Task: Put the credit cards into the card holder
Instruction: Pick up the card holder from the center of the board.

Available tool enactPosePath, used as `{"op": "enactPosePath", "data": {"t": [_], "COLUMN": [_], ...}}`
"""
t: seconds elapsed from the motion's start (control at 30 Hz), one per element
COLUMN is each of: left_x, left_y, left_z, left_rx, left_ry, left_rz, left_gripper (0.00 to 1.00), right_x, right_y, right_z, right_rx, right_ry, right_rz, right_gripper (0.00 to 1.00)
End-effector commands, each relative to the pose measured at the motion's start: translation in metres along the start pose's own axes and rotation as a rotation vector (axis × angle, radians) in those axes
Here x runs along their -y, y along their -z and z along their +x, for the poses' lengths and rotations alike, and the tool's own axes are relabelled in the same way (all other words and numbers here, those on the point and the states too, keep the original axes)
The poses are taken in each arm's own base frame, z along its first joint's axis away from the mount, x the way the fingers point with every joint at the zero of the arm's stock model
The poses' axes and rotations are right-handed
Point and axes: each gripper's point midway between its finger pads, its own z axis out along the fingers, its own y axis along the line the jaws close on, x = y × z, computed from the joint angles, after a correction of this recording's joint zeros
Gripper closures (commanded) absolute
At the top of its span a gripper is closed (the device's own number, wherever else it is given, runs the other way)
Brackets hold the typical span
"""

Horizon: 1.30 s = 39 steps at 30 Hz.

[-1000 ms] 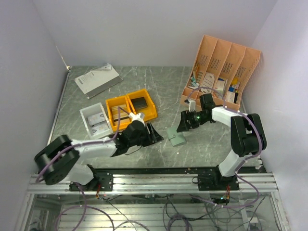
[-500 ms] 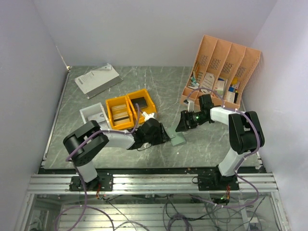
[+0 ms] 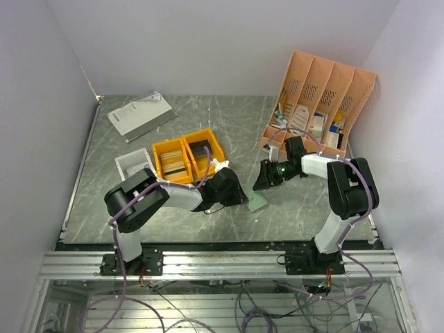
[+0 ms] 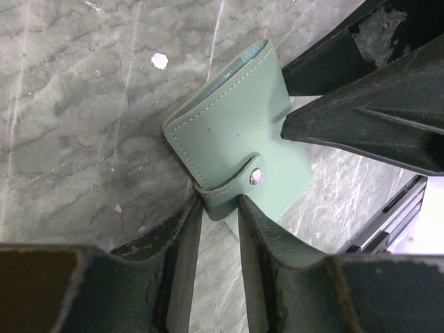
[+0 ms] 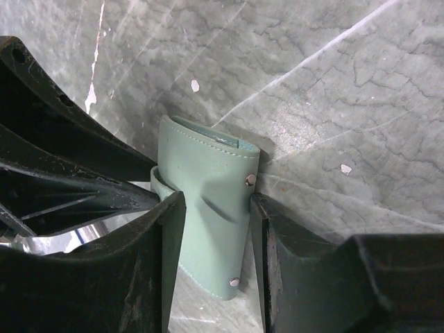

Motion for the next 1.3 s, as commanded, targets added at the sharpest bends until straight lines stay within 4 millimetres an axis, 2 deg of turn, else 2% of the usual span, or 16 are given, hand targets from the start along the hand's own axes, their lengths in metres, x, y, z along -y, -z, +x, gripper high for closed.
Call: {"op": "enactPosePath", "data": {"t": [0.0,0.1,0.17,0.27,0.37,0.57,0.77,0.97,1.03,1.27], "left_x": [-0.026,-0.028,-0.030,-0.032,-0.032,-0.036,-0.051,-0.075,-0.081,-0.093], "left_y": [-0.012,-0.015,-0.017,-0.019,-0.018,-0.013,-0.020,-0.018,-0.017,-0.010], "left_z": [0.009,0.011,0.012,0.012,0.011,0.011,0.023,0.033,0.034,0.037], "left_rx": [-0.010,-0.017,-0.022,-0.020,-0.007,0.012,-0.007,-0.004,-0.002,0.011], "left_ry": [-0.040,-0.041,-0.045,-0.061,-0.082,-0.115,-0.073,-0.028,-0.020,-0.012], "left_rz": [-0.082,-0.079,-0.078,-0.076,-0.064,-0.050,-0.016,-0.041,-0.050,-0.053], "left_gripper": [0.62,0.72,0.79,0.86,0.93,0.93,0.93,0.93,0.93,0.93], "right_x": [-0.004,-0.017,-0.023,-0.020,-0.013,-0.003,-0.022,-0.029,-0.035,-0.022], "right_y": [-0.007,-0.004,-0.001,0.000,0.001,0.000,-0.007,-0.004,-0.002,-0.002], "right_z": [0.022,0.016,0.014,0.015,0.014,0.016,0.025,0.022,0.018,0.023], "right_rx": [-0.071,-0.044,-0.031,-0.030,-0.028,-0.042,-0.082,-0.067,-0.051,-0.060], "right_ry": [-0.034,-0.013,-0.004,0.005,0.001,-0.017,-0.081,-0.091,-0.102,-0.103], "right_rz": [-0.021,-0.075,-0.095,-0.065,-0.027,0.027,-0.130,-0.166,-0.209,-0.136], "right_gripper": [0.58,0.58,0.52,0.46,0.45,0.49,0.50,0.42,0.42,0.45]}}
